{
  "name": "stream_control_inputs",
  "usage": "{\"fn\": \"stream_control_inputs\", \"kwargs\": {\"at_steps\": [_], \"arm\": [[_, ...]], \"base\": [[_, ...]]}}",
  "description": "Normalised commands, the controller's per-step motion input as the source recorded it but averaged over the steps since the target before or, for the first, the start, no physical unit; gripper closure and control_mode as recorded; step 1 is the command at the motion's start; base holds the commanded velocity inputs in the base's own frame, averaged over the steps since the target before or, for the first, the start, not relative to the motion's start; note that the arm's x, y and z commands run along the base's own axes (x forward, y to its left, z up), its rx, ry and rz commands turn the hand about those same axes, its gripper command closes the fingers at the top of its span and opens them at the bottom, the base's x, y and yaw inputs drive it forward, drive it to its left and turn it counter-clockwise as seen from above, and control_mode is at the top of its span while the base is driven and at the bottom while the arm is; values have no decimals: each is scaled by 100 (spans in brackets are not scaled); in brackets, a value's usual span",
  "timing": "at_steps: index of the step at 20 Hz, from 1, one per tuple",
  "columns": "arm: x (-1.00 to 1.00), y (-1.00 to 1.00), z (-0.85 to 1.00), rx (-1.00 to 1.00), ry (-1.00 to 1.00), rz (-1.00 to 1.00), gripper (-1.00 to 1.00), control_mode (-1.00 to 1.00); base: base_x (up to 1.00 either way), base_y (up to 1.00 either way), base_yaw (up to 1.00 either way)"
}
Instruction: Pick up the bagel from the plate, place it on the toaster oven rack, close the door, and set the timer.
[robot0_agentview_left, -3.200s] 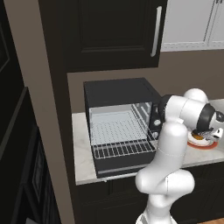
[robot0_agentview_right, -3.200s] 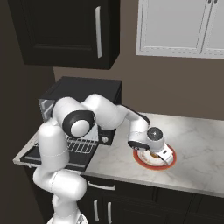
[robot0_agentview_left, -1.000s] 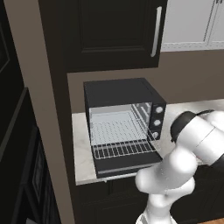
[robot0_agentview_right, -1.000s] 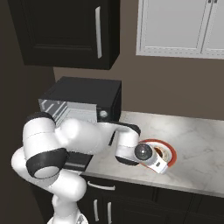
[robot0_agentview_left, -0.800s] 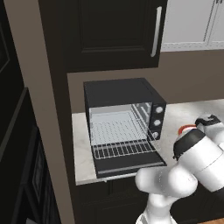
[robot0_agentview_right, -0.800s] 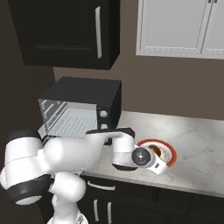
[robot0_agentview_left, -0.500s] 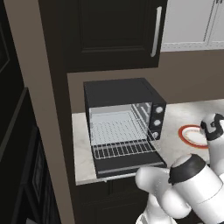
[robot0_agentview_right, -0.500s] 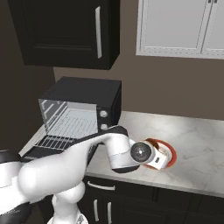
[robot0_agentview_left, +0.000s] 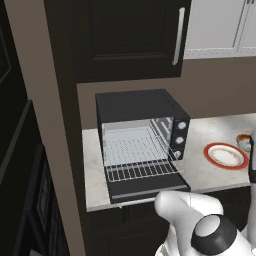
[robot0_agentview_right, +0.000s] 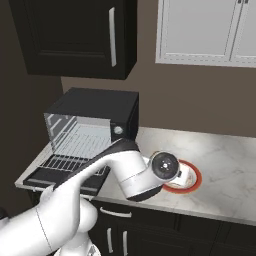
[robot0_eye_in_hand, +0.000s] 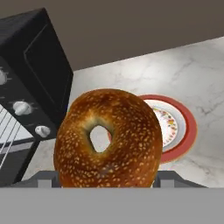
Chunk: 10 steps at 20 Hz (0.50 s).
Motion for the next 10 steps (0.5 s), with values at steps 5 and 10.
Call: {"fn": "stream_control_inputs", "kwargs": {"at_steps": [5,10], "arm": [[-46,51,25,-5,4,29,100,-100],[-25,80,4,-8,7,28,100,-100]], "base": [[0,0,0],[0,0,0]]}}
